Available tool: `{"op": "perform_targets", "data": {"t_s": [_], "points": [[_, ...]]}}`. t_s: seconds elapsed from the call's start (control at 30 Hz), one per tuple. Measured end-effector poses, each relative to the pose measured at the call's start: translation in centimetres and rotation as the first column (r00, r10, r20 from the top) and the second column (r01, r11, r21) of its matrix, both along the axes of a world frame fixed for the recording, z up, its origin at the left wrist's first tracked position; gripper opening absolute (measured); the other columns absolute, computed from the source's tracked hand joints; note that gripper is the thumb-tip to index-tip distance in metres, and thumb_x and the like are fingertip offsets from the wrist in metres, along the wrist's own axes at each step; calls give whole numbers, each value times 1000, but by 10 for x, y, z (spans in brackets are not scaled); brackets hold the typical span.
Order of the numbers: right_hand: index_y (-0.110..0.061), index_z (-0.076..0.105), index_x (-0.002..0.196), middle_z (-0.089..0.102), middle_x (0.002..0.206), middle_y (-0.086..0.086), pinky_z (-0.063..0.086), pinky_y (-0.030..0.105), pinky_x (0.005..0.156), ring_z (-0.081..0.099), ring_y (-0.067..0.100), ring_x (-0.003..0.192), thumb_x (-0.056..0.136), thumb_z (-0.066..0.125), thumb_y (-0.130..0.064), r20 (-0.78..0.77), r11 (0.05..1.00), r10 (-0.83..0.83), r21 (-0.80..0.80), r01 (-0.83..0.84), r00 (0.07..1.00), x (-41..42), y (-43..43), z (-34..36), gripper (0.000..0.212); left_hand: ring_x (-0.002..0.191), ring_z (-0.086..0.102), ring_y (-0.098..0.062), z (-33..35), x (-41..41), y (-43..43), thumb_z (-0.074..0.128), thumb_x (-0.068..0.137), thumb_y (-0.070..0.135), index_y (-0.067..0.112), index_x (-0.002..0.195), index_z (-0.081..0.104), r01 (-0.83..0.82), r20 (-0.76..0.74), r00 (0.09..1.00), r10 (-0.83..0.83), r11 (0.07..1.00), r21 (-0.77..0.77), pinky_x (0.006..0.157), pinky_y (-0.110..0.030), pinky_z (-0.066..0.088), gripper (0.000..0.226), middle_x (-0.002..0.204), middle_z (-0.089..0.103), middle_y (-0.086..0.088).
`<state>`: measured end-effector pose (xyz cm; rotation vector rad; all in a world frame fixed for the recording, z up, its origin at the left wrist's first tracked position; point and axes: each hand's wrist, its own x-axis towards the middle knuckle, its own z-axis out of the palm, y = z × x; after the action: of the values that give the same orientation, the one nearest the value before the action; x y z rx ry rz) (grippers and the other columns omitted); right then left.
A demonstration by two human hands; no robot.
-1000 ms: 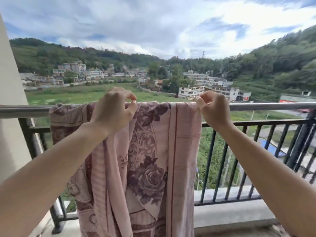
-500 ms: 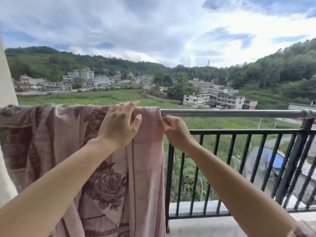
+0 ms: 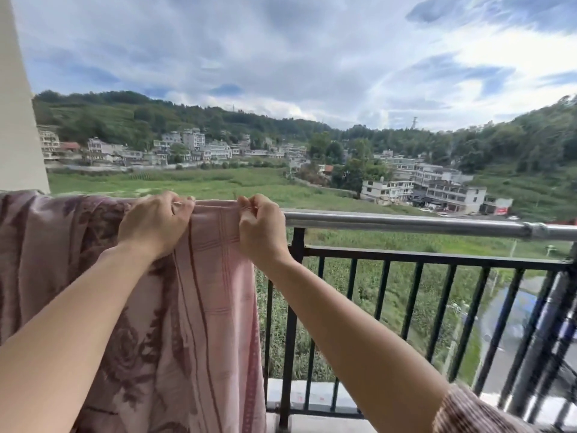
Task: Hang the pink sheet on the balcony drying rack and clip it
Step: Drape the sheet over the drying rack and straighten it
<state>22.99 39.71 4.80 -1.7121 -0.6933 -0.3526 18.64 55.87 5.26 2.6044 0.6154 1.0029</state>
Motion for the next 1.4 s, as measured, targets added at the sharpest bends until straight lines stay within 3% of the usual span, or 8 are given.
{"op": "perform_targets", "data": {"t_s": [0.2, 0.4, 0.6, 0.87, 1.03, 1.2, 1.27, 1.4], "points": [[6, 68, 87, 66, 72, 11, 51, 32, 56, 57, 24, 58, 91, 60, -25, -45, 944, 96, -314, -105, 994, 1, -18, -15, 32, 130, 39, -33, -19, -11, -2, 60, 86, 38, 16, 127, 57, 130, 151, 981, -124, 991, -24, 109, -43, 30, 47, 136, 52, -11], [-2, 67, 98, 70, 92, 10, 57, 34, 76, 64, 20, 80, 86, 57, 1, 293, 941, 45, -333, 58, 955, 2, -13, 7, 16, 86, 57, -22, -50, -17, -37, 64, 87, 30, 9, 109, 58, 141, 344, 938, 36, 868, -476, 63, -26, 33, 31, 92, 58, 2], [-20, 55, 131, 56, 133, 1, 38, 31, 106, 46, 18, 126, 82, 63, -3, 468, 781, 163, -600, 177, 869, 23, -7, 27, 53, 54, 40, -9, -16, -34, 3, 53, 95, 28, 17, 74, 62, 347, 514, 850, -114, 856, -384, 53, -21, 35, 26, 57, 48, 5], [-7, 72, 105, 73, 95, 9, 56, 30, 67, 60, 15, 66, 88, 64, -15, 443, 853, 174, -514, 90, 879, 26, 39, 48, 20, 79, 56, -15, 25, -33, 48, 51, 97, 25, 21, 78, 64, 516, 511, 837, -195, 592, -620, 70, -23, 43, 24, 78, 61, 2], [0, 73, 92, 68, 73, 8, 49, 19, 44, 57, 12, 54, 89, 53, -1, 157, 858, 148, -511, -48, 976, 36, 83, 82, 20, 72, 52, -22, 33, -27, 79, 52, 95, 27, 16, 70, 60, 2, 130, 991, 40, 952, -305, 65, -28, 37, 29, 101, 68, -13], [-2, 74, 93, 72, 83, 13, 57, 25, 61, 62, 14, 61, 84, 65, -1, 86, 860, 238, -482, -169, 967, 40, 129, 82, 13, 86, 49, -22, 12, -40, 68, 47, 91, 36, 9, 92, 54, -56, 505, 863, -30, 986, 155, 70, -34, 40, 28, 94, 53, -10], [-2, 73, 91, 69, 77, 8, 56, 20, 58, 60, 11, 59, 83, 69, -5, 65, 848, 263, -491, -199, 963, 42, 137, 79, 9, 65, 46, -15, -2, -48, 47, 41, 89, 55, 17, 74, 48, 26, 361, 922, -142, 952, 306, 56, -27, 36, 42, 74, 51, 1], [0, 65, 99, 64, 81, 9, 59, 31, 73, 62, 19, 72, 83, 67, -4, 22, 822, 297, -514, -244, 955, 38, 144, 80, 17, 69, 60, -21, -19, -34, 25, 41, 82, 72, 12, 69, 60, -164, -71, 977, 201, 922, 351, 62, -28, 42, 64, 72, 63, -2]]}}
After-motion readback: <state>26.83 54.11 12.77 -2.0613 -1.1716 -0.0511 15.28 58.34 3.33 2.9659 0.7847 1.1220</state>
